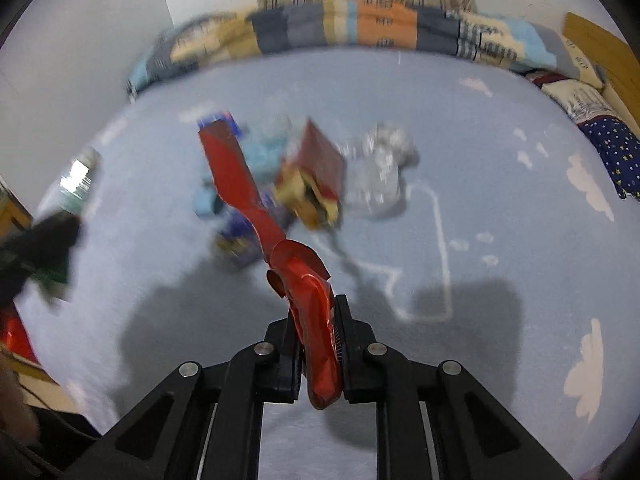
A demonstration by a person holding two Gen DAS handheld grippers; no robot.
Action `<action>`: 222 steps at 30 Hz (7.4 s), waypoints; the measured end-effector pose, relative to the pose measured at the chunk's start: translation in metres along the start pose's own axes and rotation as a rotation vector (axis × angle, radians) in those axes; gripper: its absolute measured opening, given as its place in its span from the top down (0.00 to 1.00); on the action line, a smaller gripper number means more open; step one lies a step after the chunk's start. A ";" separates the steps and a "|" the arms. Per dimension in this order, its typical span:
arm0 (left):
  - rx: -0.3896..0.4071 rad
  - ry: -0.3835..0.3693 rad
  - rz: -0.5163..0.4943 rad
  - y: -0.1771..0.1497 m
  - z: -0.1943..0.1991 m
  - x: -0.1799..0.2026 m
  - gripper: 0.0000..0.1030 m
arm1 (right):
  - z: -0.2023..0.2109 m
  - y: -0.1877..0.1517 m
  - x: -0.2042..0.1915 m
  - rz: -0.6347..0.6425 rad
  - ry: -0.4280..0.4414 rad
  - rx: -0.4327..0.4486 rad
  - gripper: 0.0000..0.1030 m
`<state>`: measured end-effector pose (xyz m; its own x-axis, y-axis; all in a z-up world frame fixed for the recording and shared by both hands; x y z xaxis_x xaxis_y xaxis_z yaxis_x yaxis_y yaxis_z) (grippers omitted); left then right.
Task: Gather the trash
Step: 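Lift the green tube box and red wrapper off the bed with both grippers, then carry both items over the purple basket and open both grippers, then grasp the red cigarette box with the right gripper, then grasp the blue Vinda tissue pack with the left gripper, then lift the cigarette box and tissue pack and hold them above the bed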
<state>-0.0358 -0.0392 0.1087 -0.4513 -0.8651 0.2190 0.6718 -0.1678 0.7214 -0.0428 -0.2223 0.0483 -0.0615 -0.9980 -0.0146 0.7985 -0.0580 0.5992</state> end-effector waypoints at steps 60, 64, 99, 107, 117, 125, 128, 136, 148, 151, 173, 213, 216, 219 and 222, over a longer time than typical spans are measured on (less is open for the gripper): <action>0.053 -0.040 -0.148 0.001 0.012 0.058 0.61 | 0.074 0.002 0.023 -0.164 0.068 0.172 0.86; 0.053 -0.160 -0.165 0.003 0.022 0.078 0.61 | 0.099 -0.018 0.045 -0.255 0.105 0.172 0.86; -0.318 -0.780 -0.530 -0.100 0.029 0.435 0.39 | 0.271 -0.313 0.315 -0.897 -0.236 0.143 0.43; -0.206 -0.627 -0.439 -0.072 0.037 0.350 0.27 | 0.276 -0.261 0.278 -0.718 -0.298 0.220 0.43; -0.123 -0.430 -0.236 -0.025 0.036 0.199 0.26 | 0.233 -0.160 0.205 -0.553 -0.108 0.216 0.43; -0.060 -0.182 -0.042 0.006 0.017 0.051 0.26 | 0.177 -0.076 0.119 -0.341 -0.001 0.121 0.43; -0.063 -0.095 0.047 0.007 0.011 -0.002 0.26 | 0.145 -0.042 0.083 -0.269 0.016 0.080 0.43; -0.029 -0.034 0.192 0.014 0.015 -0.060 0.27 | 0.028 0.044 -0.009 -0.093 0.003 -0.023 0.43; -0.008 0.015 0.253 0.021 0.011 -0.081 0.27 | -0.088 0.095 -0.035 -0.060 -0.184 -0.111 0.75; -0.025 -0.017 0.240 0.023 0.001 -0.073 0.27 | -0.078 0.090 -0.010 -0.142 -0.142 -0.093 0.77; -0.296 0.056 -0.031 0.005 -0.171 0.018 0.58 | 0.052 0.016 0.079 -0.458 0.168 0.045 0.77; 0.029 0.093 -0.095 -0.038 0.042 0.041 0.67 | 0.086 -0.033 -0.009 -0.194 0.176 0.127 0.77; 0.041 0.106 -0.121 -0.038 0.044 0.044 0.67 | 0.086 -0.033 -0.012 -0.184 0.177 0.129 0.77; 0.059 0.120 -0.149 -0.037 0.047 0.048 0.67 | 0.086 -0.033 -0.014 -0.173 0.174 0.133 0.77; 0.070 0.130 -0.168 -0.037 0.049 0.051 0.67 | 0.086 -0.033 -0.014 -0.172 0.173 0.139 0.77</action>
<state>-0.1125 -0.0543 0.1255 -0.4711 -0.8820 0.0088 0.5491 -0.2855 0.7855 -0.1201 -0.2040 0.0973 -0.0765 -0.9640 -0.2548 0.6944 -0.2349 0.6801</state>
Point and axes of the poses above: each gripper's, at about its wrist camera, not at the fingertips, and z roughly against the way its jaws point, x to its right, y to its top, the point moved 2 cm from there along -z, roughly the way its jaws point, and after that the axes turned 9 degrees about -y, right-handed, at the moved point
